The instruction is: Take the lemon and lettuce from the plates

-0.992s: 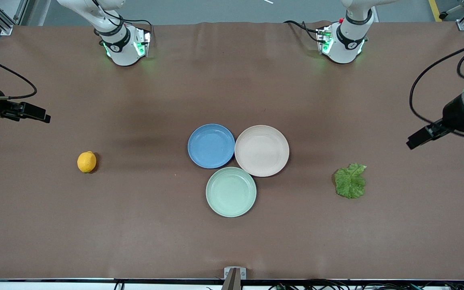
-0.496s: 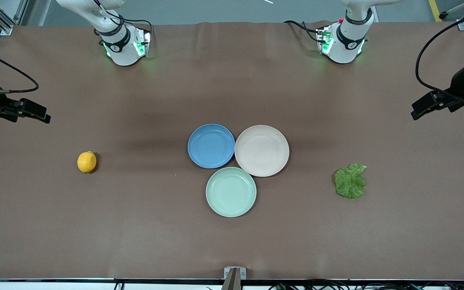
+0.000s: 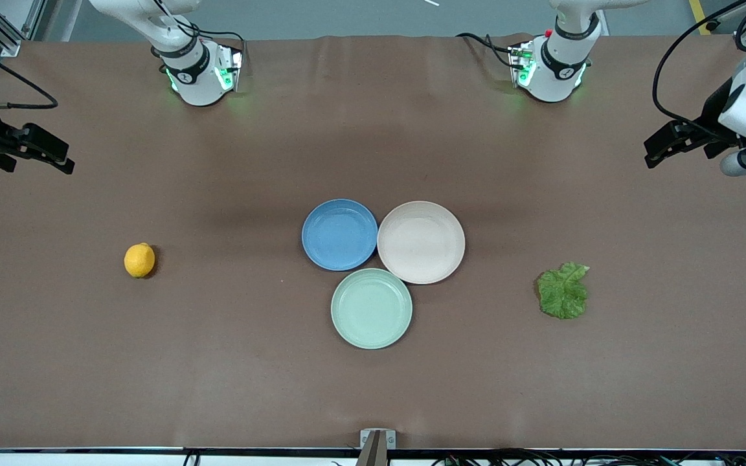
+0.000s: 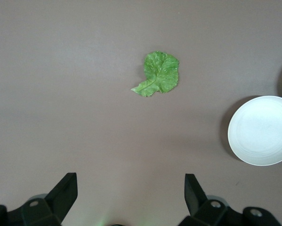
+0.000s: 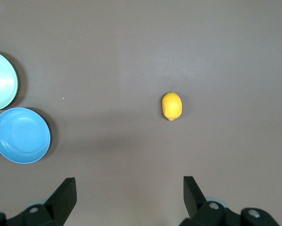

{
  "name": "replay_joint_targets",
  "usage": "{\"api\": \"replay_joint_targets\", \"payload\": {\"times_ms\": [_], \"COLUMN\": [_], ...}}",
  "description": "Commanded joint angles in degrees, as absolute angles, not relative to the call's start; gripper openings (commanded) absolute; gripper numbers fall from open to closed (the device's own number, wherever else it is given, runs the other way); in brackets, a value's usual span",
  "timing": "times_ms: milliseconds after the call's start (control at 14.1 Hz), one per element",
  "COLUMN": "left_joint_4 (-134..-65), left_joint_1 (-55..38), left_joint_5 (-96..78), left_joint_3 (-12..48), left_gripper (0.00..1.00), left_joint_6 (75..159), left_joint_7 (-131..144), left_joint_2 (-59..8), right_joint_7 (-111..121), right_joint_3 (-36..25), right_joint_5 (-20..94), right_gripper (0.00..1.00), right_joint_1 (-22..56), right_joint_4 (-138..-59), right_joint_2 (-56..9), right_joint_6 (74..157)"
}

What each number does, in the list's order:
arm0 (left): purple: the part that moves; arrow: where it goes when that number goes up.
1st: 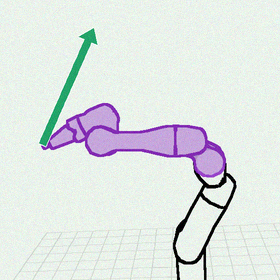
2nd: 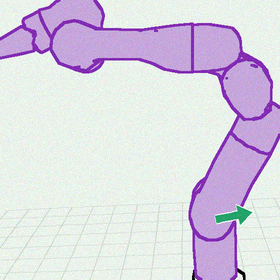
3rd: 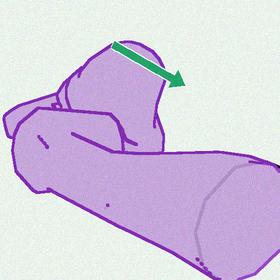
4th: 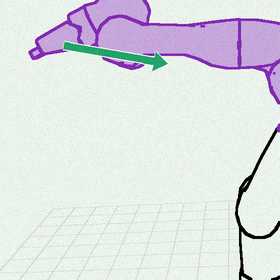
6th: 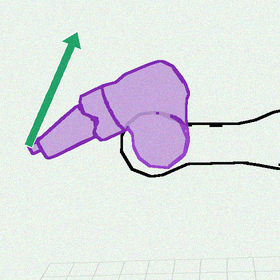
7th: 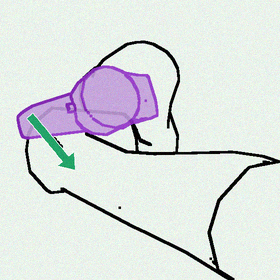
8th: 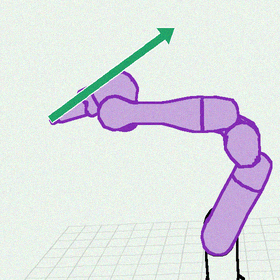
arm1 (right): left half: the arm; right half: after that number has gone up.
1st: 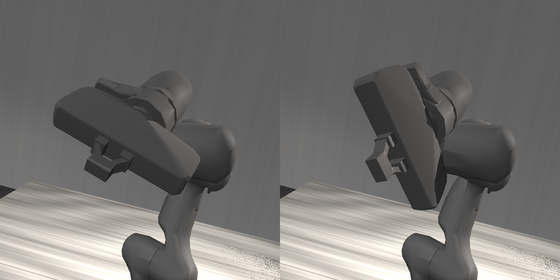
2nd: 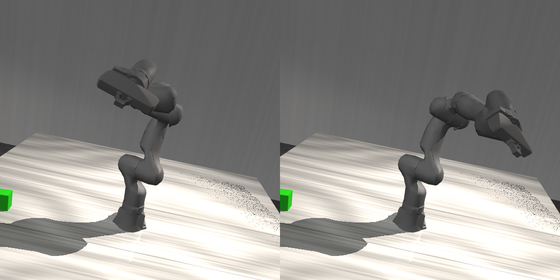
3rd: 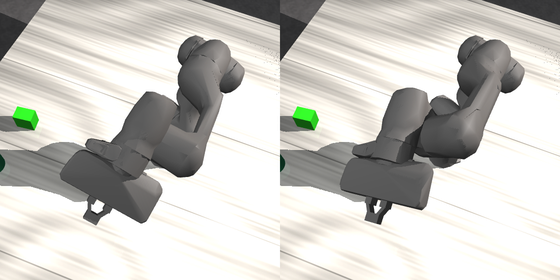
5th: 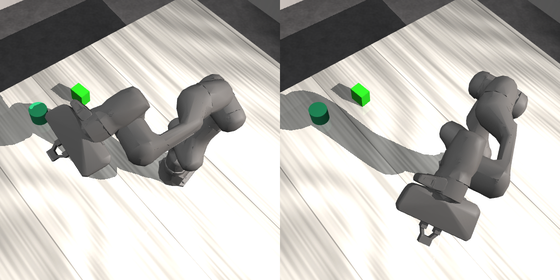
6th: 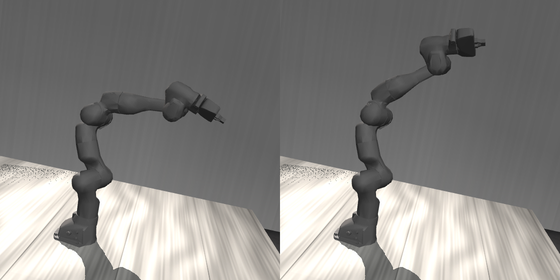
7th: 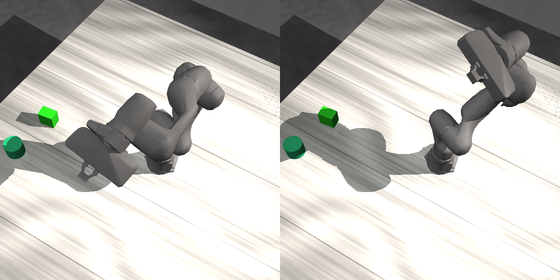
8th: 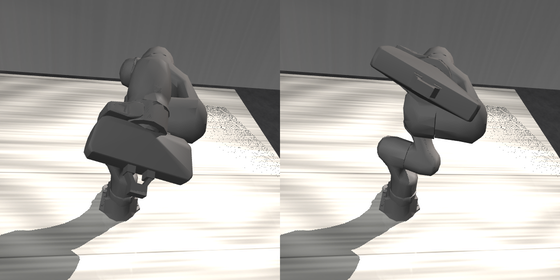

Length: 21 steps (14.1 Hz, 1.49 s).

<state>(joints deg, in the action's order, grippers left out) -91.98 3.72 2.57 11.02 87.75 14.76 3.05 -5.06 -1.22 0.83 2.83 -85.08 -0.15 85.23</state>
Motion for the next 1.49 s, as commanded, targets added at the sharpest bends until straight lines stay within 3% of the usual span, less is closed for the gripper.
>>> {"api": "replay_joint_targets", "payload": {"times_ms": [0,1417], "left_joint_4": [-94.39,-91.76], "left_joint_1": [3.43,4.48], "left_joint_5": [1.32,-0.09], "left_joint_3": [10.28,10.63], "left_gripper": [1.00,1.00], "left_joint_6": [89.38,88.95], "left_joint_7": [13.36,7.29], "left_joint_2": [4.74,4.57], "right_joint_7": [-5.45,-5.89], "right_joint_3": [-1.05,-1.32], "right_joint_5": [-0.44,-0.44], "right_gripper": [1.00,1.00], "right_joint_1": [2.72,2.02], "right_joint_4": [-86.22,-83.23], "right_joint_2": [1.06,-0.35], "right_joint_6": [87.36,89.74]}}
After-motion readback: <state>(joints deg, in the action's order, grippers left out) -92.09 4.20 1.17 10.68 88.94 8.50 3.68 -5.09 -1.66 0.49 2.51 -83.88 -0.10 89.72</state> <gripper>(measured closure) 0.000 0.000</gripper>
